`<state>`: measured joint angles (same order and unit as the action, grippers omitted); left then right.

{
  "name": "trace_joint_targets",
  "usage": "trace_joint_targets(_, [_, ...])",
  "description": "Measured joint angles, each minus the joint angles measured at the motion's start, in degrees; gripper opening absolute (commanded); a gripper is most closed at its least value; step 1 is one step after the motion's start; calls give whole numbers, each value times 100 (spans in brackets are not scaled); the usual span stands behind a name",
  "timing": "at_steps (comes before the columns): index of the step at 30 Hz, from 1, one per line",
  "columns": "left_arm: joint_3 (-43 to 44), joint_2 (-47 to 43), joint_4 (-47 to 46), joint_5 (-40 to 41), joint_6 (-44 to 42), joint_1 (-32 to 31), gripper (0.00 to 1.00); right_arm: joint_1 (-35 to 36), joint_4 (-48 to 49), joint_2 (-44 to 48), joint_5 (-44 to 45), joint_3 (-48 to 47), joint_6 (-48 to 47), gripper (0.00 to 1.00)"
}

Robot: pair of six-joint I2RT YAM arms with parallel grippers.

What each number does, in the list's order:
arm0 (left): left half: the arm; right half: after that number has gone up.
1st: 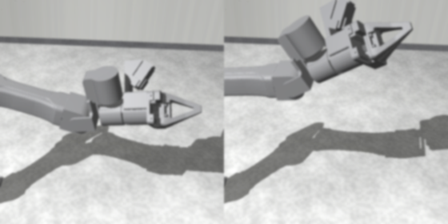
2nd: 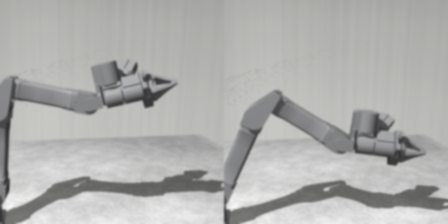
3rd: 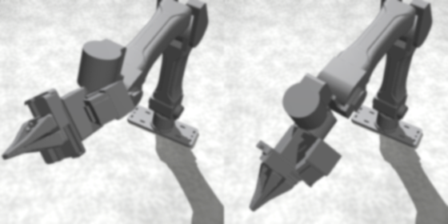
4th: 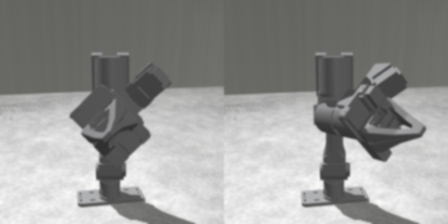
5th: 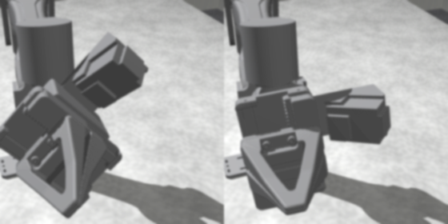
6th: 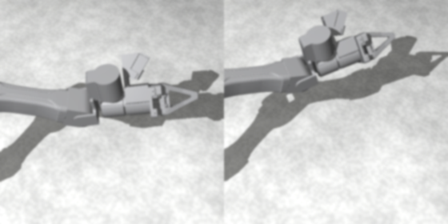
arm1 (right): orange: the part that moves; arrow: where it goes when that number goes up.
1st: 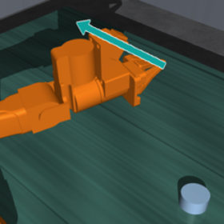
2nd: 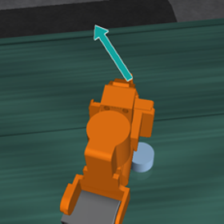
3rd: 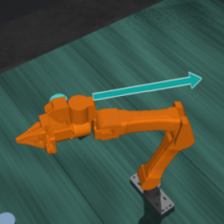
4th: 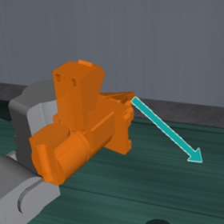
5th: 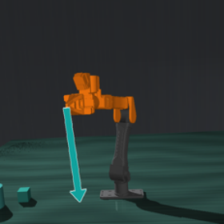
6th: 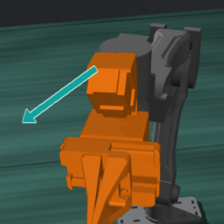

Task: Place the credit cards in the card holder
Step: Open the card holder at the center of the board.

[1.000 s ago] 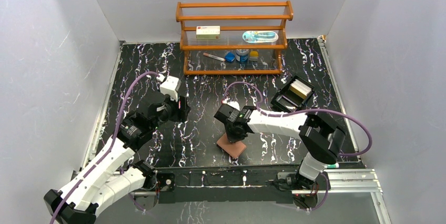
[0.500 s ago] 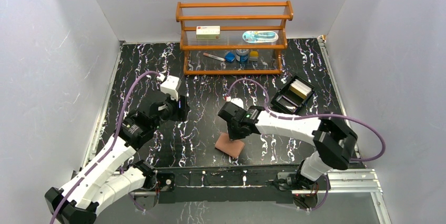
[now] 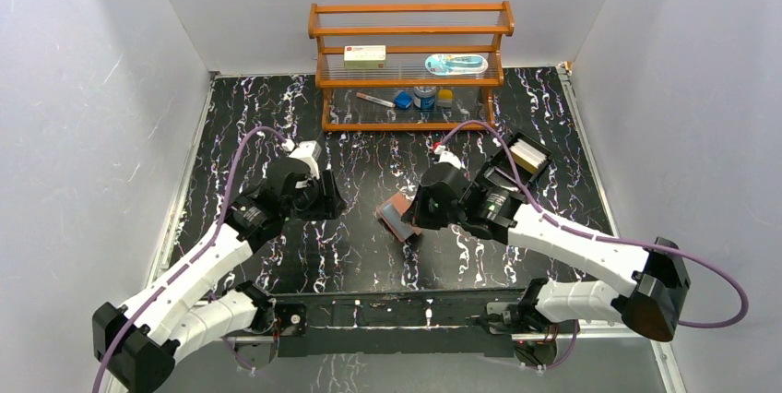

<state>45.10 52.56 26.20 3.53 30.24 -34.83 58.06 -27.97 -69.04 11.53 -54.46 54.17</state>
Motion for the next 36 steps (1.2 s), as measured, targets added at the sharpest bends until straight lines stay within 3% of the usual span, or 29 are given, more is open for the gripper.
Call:
trace_joint_targets(5, [-157,170,-98,-501,278,0,51,-7,579,247,-439,417,317,0])
trace_joint_targets(14, [-350,592,-258,-1102,540,0,47,-160,1432,-251,-1495,748,551,0])
trace_joint_targets(23, [-352,1001,-382,-1464,625,0,47,-1786,1768,420,-2031,1714,542,0])
trace_joint_targets(29, [-525,1578,-1224,-2326,839,0,54,-2334,1714,197,-2374,1862,229,0])
trace_joint_targets(36, [-564,2057,-2404,-3311,1193,0,63,-2393,1696,225,-2717,1869,118,0])
